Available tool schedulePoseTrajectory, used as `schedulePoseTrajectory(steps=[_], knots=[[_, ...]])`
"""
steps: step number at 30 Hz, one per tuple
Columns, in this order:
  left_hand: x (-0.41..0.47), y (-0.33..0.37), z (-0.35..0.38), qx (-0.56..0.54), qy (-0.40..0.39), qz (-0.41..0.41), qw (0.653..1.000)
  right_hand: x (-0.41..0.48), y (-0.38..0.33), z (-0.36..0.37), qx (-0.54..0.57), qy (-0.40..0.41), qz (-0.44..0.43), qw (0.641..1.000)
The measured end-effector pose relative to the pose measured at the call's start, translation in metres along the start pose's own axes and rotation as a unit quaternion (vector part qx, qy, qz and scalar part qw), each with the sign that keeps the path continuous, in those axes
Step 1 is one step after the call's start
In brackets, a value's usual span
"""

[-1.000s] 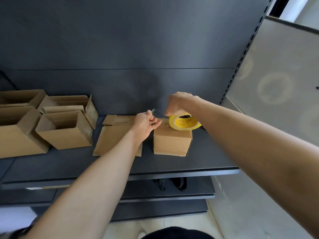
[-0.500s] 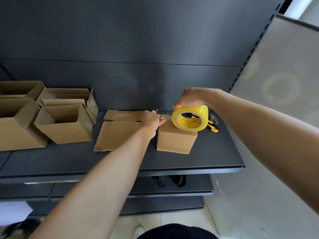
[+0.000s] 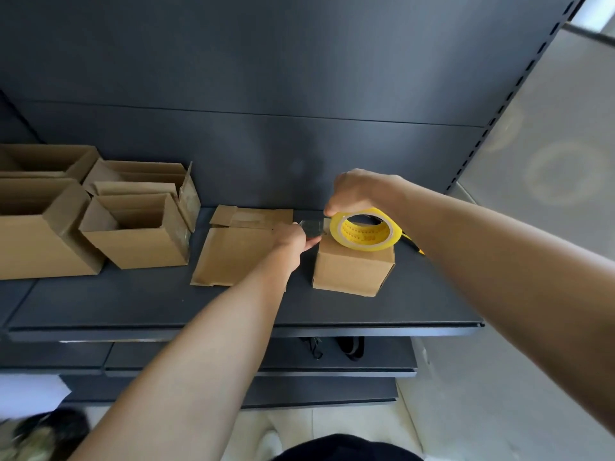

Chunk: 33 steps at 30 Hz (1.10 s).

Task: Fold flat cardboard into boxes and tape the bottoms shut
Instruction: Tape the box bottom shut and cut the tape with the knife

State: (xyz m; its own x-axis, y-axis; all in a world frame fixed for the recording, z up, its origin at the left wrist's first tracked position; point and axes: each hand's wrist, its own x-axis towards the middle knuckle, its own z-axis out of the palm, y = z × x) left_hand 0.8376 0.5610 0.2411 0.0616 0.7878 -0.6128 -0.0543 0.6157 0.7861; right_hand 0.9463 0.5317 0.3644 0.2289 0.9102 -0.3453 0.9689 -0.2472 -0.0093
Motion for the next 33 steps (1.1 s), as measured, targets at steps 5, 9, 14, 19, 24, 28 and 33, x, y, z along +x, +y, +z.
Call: schedulePoseTrajectory(steps=[5, 9, 14, 19, 24, 28, 33], knots=[[0.007, -0.014, 0.004, 0.063, -0.012, -0.017, 0.998, 0.006, -0.002, 0.002, 0.007, 0.001, 0.009, 1.000], [0.012, -0.023, 0.004, 0.109, -0.029, -0.011, 0.994, 0.011, -0.004, 0.003, 0.011, -0.006, 0.016, 1.000], [0.019, -0.035, 0.006, 0.186, -0.073, 0.009, 0.980, 0.018, -0.006, 0.004, 0.007, -0.019, 0.018, 1.000], [0.022, -0.033, 0.008, 0.206, -0.077, 0.012, 0.975, 0.019, -0.002, 0.004, 0.008, -0.023, 0.018, 1.000], [0.017, -0.030, 0.008, 0.228, -0.050, 0.176, 0.956, 0.019, 0.000, 0.004, 0.011, -0.025, 0.018, 0.999], [0.003, -0.013, 0.015, 0.095, -0.240, 0.185, 0.948, 0.018, -0.003, 0.001, 0.001, -0.033, 0.015, 0.999], [0.004, -0.018, 0.017, 0.132, -0.249, 0.183, 0.942, 0.016, 0.001, 0.003, 0.010, -0.031, 0.012, 0.999]])
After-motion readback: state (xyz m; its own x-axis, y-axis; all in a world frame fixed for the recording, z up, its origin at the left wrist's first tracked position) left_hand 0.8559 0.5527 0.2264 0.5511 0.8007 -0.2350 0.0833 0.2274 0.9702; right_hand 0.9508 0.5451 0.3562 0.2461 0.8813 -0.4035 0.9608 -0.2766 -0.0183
